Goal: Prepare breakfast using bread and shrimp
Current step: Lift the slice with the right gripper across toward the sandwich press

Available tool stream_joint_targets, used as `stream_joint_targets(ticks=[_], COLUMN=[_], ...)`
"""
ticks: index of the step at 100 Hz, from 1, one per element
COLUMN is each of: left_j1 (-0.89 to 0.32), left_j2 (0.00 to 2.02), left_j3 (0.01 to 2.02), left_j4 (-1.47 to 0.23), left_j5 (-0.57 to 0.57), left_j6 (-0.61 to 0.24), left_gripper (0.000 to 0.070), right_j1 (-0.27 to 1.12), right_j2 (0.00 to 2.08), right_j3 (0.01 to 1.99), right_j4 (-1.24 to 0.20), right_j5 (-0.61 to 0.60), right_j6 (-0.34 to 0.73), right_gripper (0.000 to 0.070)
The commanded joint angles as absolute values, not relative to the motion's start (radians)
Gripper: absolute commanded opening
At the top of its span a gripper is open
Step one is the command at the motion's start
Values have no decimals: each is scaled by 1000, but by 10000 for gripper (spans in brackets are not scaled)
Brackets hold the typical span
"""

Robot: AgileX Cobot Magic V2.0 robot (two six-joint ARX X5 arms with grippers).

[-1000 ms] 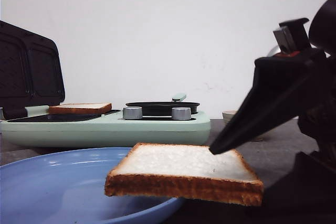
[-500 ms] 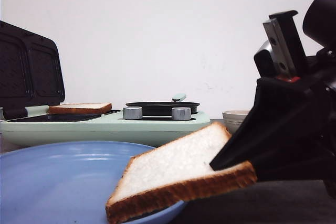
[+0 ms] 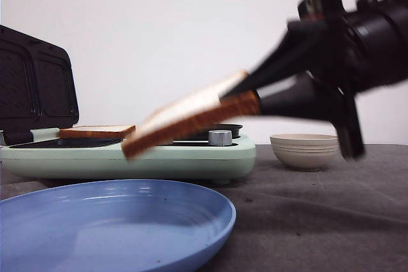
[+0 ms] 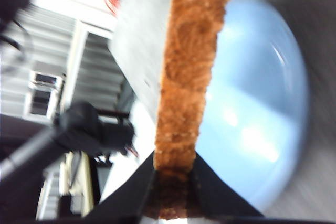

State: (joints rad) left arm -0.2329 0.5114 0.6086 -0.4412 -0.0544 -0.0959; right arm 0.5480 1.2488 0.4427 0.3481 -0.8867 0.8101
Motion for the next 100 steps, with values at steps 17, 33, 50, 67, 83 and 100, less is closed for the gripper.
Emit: stream_joint_targets(ticks=[17, 33, 50, 67, 83, 100], left_j1=[-234, -234, -234, -234, -234, -234], left_j2=[514, 514, 514, 514, 514, 514], left_j3=[610, 610, 610, 610, 610, 610], left_j4=[-431, -431, -431, -431, -429, -429], left_j5=[-87, -97, -117, -133, -202, -210], left_j6=[-94, -91, -91, -91, -91, -90], left_gripper=[205, 205, 205, 205, 248, 284], right_j1=[555, 554, 555, 562, 584, 617], right_j2=[1270, 1348, 1491, 1643, 1782, 1928], right_j3=[651, 843, 1043, 1221, 1369, 1506], right_j4=[260, 110, 42, 6, -17, -41], right_j5=[-847, -837, -838, -840, -840, -841], right_j6=[799, 706, 668, 666, 666, 667], right_gripper=[0, 0, 0, 0, 0, 0])
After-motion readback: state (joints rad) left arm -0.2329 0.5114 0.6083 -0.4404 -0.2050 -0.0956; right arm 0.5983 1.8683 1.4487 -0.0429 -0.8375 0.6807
